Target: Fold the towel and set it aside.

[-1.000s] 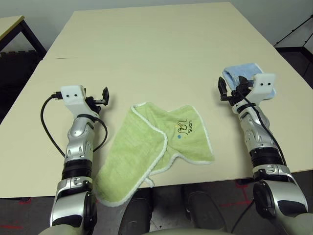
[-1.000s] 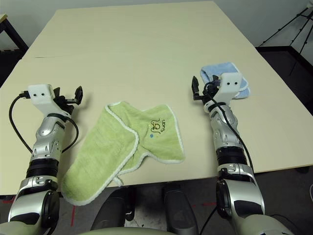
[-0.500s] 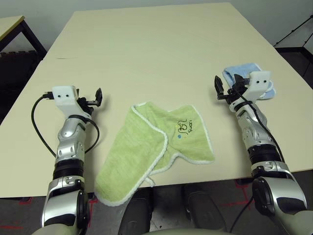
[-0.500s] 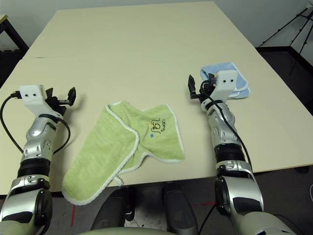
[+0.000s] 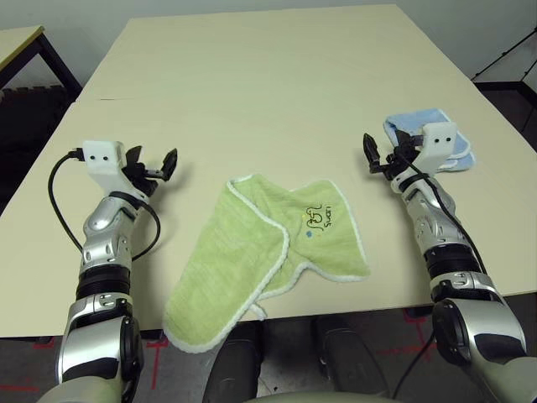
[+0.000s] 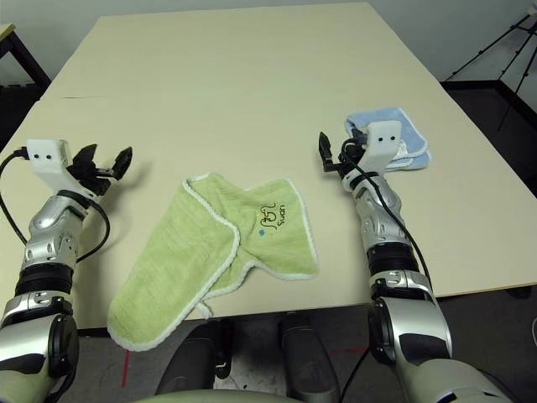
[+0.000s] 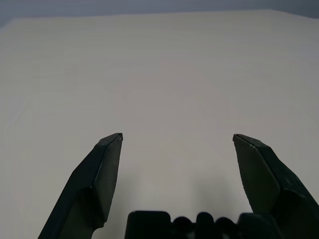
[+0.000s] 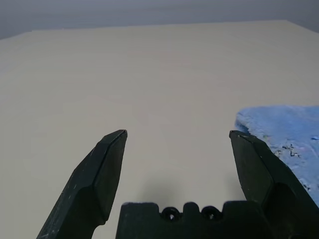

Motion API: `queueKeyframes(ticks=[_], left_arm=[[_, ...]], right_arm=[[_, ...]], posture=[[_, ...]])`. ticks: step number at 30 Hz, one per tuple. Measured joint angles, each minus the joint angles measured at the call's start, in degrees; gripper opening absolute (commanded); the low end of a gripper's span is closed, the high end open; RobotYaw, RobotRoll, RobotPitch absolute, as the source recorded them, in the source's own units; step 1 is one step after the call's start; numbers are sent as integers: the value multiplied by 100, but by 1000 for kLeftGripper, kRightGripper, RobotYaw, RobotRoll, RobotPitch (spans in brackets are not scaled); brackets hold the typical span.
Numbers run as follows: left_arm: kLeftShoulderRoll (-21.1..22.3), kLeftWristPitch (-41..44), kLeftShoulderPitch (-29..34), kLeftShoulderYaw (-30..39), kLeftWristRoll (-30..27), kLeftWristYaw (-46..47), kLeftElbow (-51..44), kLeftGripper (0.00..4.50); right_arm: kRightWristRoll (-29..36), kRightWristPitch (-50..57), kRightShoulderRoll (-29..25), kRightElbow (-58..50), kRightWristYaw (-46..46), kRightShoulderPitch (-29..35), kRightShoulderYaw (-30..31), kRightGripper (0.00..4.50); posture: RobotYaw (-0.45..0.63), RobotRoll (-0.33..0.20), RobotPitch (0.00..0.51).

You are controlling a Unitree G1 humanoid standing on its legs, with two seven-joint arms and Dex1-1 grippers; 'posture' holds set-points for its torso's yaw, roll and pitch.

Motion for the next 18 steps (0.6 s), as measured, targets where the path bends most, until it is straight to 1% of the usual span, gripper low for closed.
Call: queueKeyframes(ticks=[5, 11, 15, 18], left_arm=[[478, 687, -110, -260, -283, -1220, -551, 4487], [842, 753, -152, -646, -295, -2299, -673, 4487], [1031, 537, -107, -940, -114, -2909, -732, 4487], [1042, 353, -94, -992, -11, -3043, -708, 4487]], right_arm=[[46, 57, -199, 55, 530, -122, 10, 4486], [167, 703, -589, 57, 1771, -496, 245, 4486], [-2, 1192, -969, 420, 2678, -1239, 669, 4486], [-322, 1414, -1199, 758, 3209, -1737, 1073, 4486]], posture=[[-8, 0, 148], [-19, 0, 166], [-32, 0, 178], [-30, 0, 179]])
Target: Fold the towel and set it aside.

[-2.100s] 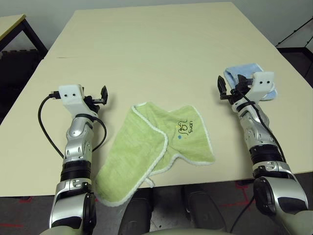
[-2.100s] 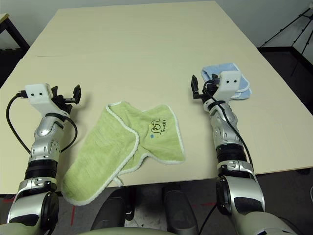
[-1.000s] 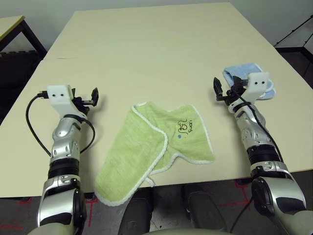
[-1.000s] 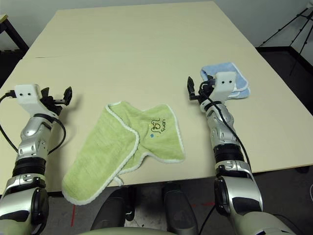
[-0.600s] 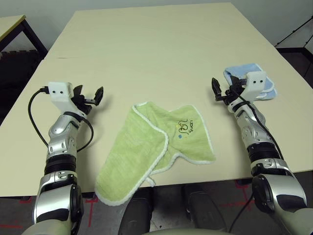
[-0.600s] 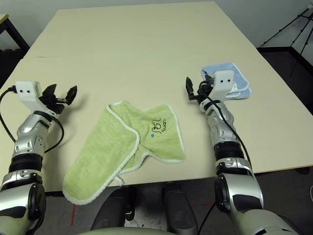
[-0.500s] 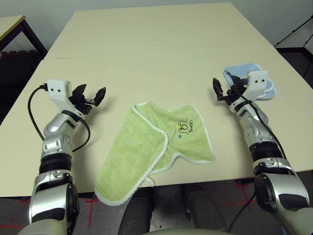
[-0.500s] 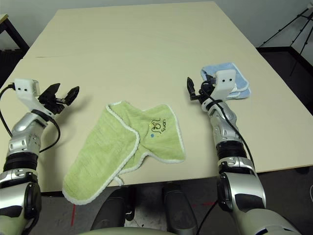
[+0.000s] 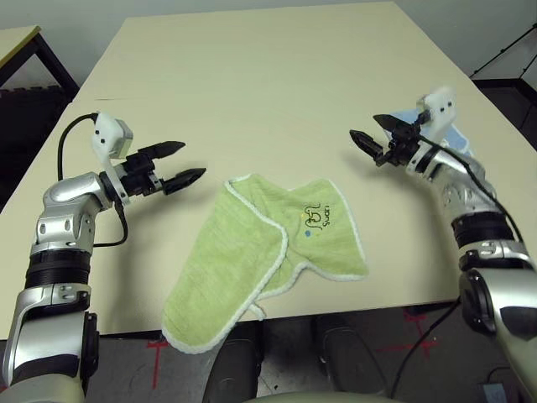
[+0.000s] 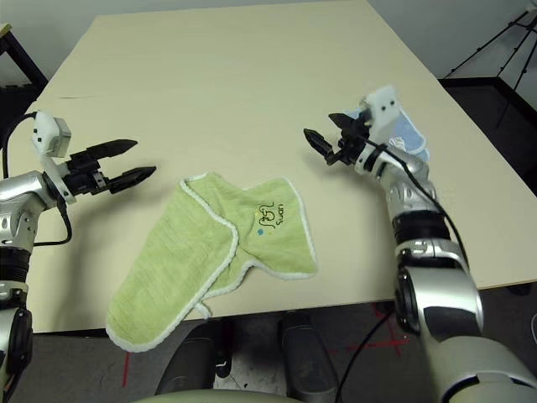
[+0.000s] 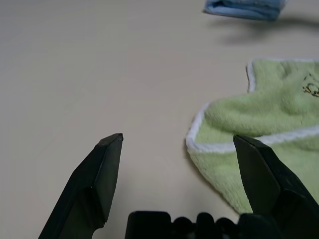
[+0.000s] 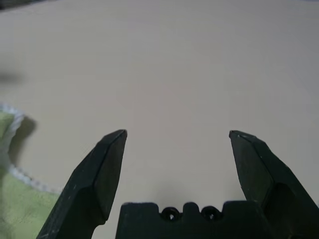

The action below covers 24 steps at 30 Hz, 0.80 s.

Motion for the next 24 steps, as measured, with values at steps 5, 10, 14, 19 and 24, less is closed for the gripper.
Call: queueKeyframes(ticks=[5, 10, 14, 19, 24], left_arm=[[2, -169, -1, -24, 103, -96, 155, 4487], [5, -186, -1, -24, 122, -127, 180, 4487], [26, -172, 101, 6, 121, -119, 124, 4487], [25, -111, 224, 17, 118, -14, -75, 4487], [10, -2, 384, 24, 107, 101, -295, 4487]], right_arm=[[-561, 406, -30, 424, 850, -502, 733, 4486], [-981, 345, -22, 549, 1100, -724, 1078, 4486], [-1189, 113, -3, 592, 1102, -728, 1203, 4486], [-1251, -36, 63, 589, 1096, -671, 1203, 4486], [-1323, -153, 242, 546, 1026, -480, 1239, 4486]], posture=[[-29, 0, 181], [-25, 0, 187], [-22, 0, 189], [-21, 0, 190], [-14, 0, 191]])
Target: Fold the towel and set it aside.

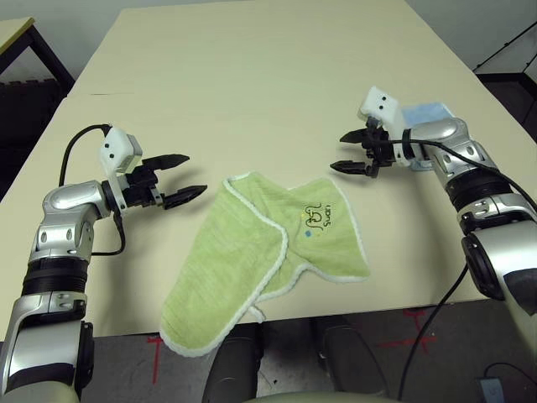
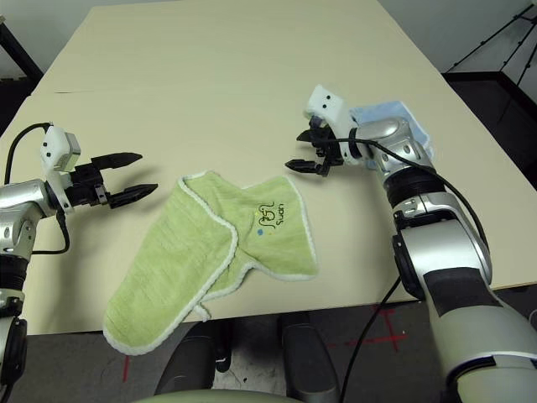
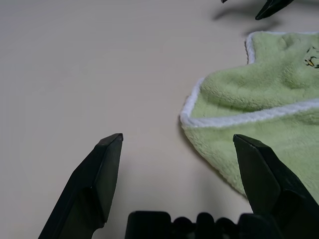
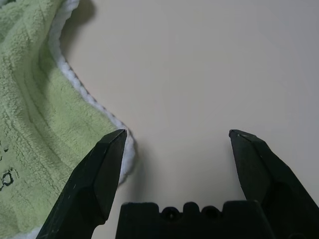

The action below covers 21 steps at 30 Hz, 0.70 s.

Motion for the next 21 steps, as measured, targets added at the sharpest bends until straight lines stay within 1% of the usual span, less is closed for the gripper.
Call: queueKeyframes(ticks=[10, 15, 21], left_arm=[[-11, 171, 156, 10, -72, 123, -276, 4487], [-14, 233, 172, 10, -89, 145, -415, 4487], [-29, 319, 197, 11, -119, 234, -480, 4487]], right_arm=[[-352, -428, 133, -71, -258, 132, 209, 4486], [-482, -624, 134, -56, -212, 131, 336, 4486], [-490, -757, 133, -48, 10, 131, 374, 4486]], posture=[[-7, 0, 195], [3, 0, 194], [5, 0, 190]])
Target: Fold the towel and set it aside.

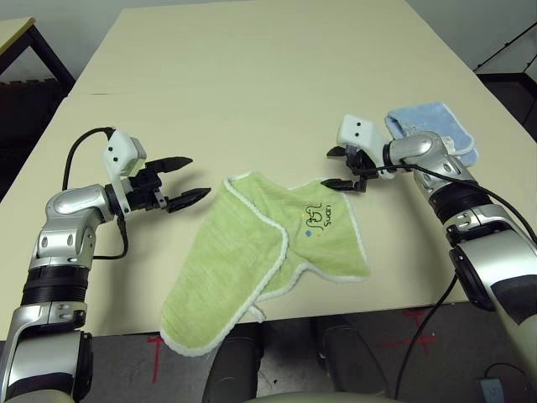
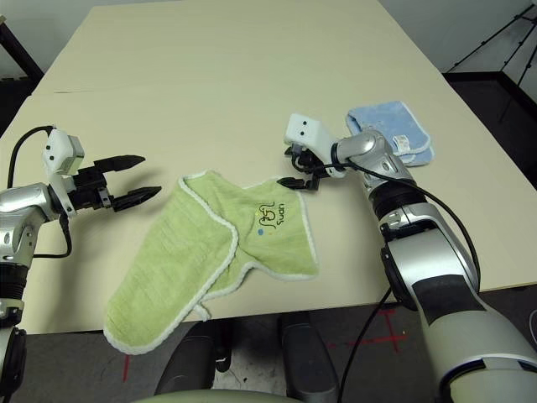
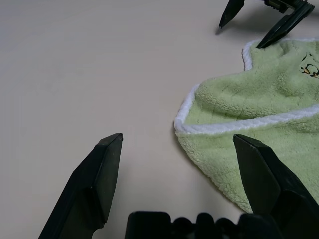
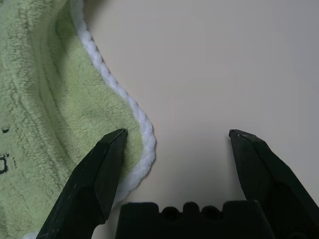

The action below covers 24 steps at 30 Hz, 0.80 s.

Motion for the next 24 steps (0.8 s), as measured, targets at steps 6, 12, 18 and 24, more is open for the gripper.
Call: queueKeyframes(ticks=[6, 12, 18, 24], left_arm=[[-18, 35, 0, 0, -5, 21, -24, 4487], [-88, 58, 0, 0, -5, 65, -26, 4487], [-88, 93, 0, 0, -10, 65, -63, 4487], [-87, 153, 0, 3, -55, 63, -170, 4500]], right_arm=[[-129, -211, -22, 21, -2, -2, 54, 4486], [-339, -527, -14, 139, -89, -113, 174, 4486], [-388, -584, 12, 305, -23, -219, 251, 4486], [-369, -53, -10, 168, 742, -272, 328, 3884]], posture=[[1, 0, 190], [2, 0, 187], [6, 0, 182], [8, 0, 176]])
